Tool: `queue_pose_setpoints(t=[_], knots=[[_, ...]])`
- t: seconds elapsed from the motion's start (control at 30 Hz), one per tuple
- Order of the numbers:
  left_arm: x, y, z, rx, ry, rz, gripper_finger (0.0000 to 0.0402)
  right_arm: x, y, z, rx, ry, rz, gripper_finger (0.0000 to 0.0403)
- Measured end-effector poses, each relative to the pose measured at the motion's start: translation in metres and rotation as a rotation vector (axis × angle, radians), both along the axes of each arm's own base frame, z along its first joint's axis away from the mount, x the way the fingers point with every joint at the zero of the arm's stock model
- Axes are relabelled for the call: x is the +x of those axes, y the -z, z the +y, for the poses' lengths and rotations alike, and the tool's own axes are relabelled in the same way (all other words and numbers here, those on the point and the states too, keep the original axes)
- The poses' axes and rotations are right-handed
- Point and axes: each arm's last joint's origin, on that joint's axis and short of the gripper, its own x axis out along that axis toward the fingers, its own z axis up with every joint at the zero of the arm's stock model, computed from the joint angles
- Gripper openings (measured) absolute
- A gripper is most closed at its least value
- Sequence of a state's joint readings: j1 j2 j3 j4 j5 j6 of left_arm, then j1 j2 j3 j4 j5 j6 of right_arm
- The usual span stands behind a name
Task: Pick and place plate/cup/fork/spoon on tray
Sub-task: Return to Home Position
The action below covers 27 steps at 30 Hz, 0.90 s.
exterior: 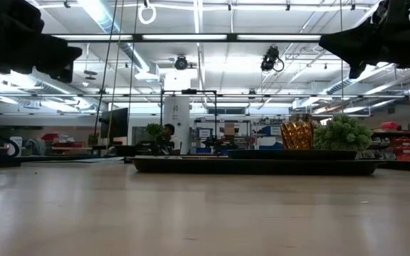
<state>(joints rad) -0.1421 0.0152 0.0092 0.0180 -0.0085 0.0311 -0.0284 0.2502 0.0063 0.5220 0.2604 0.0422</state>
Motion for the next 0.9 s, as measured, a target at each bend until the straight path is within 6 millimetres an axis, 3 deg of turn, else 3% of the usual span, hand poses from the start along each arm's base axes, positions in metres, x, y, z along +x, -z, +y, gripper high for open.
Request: queue_pose_setpoints(t=[0.9], knots=[[-0.0010,-0.0085,0.0001,-0.008,0.000,-0.094,0.0142,0.0000,0.0000,0.0000,0.000,0.000,0.000,0.0049]])
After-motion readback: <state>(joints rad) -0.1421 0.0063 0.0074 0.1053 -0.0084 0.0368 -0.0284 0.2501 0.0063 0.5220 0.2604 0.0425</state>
